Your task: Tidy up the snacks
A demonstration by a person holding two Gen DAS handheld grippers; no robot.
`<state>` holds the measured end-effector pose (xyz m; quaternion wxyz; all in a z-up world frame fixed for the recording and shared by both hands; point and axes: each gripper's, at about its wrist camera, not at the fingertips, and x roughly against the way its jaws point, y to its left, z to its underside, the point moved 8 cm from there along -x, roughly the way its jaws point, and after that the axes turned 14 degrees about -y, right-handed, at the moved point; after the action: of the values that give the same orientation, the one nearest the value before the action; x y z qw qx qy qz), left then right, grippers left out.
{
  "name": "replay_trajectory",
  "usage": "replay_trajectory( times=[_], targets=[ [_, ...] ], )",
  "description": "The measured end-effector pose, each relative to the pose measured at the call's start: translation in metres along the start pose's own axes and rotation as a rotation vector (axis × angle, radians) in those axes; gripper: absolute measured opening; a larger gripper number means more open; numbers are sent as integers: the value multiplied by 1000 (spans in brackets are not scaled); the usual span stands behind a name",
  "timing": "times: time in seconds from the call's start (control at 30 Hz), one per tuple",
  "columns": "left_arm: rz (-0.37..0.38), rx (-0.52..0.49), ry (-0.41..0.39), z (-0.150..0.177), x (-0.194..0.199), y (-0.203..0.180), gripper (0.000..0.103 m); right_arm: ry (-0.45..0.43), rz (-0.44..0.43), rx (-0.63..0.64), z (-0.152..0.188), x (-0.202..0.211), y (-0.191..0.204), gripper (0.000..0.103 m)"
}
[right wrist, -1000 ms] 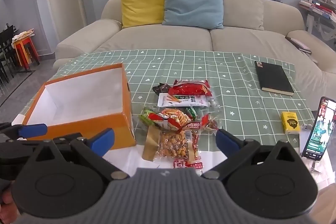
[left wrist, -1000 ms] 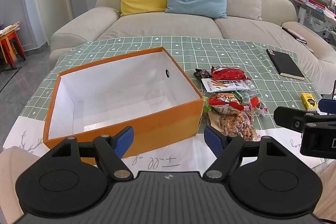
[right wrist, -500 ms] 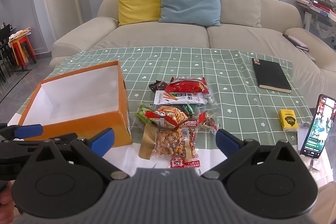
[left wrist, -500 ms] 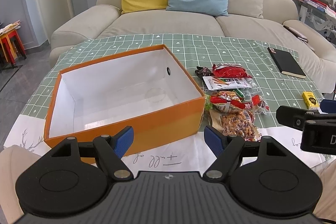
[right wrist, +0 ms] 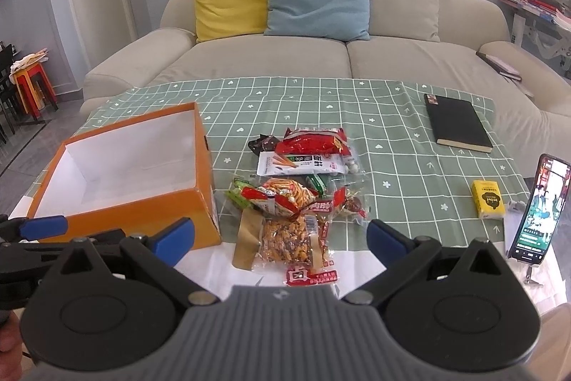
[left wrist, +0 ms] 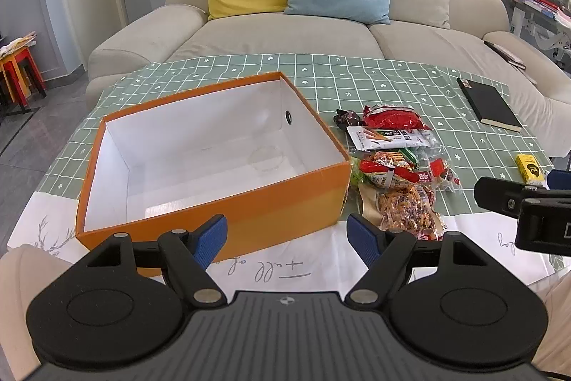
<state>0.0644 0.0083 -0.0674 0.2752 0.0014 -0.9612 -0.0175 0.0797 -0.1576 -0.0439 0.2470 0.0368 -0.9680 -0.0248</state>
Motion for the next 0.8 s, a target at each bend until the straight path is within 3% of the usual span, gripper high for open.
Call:
replay_trajectory(
  times=[0.8],
  targets=[
    [-5,6,18,2,-3,0,89,22,17,-6,5,-3,-5,99]
  ],
)
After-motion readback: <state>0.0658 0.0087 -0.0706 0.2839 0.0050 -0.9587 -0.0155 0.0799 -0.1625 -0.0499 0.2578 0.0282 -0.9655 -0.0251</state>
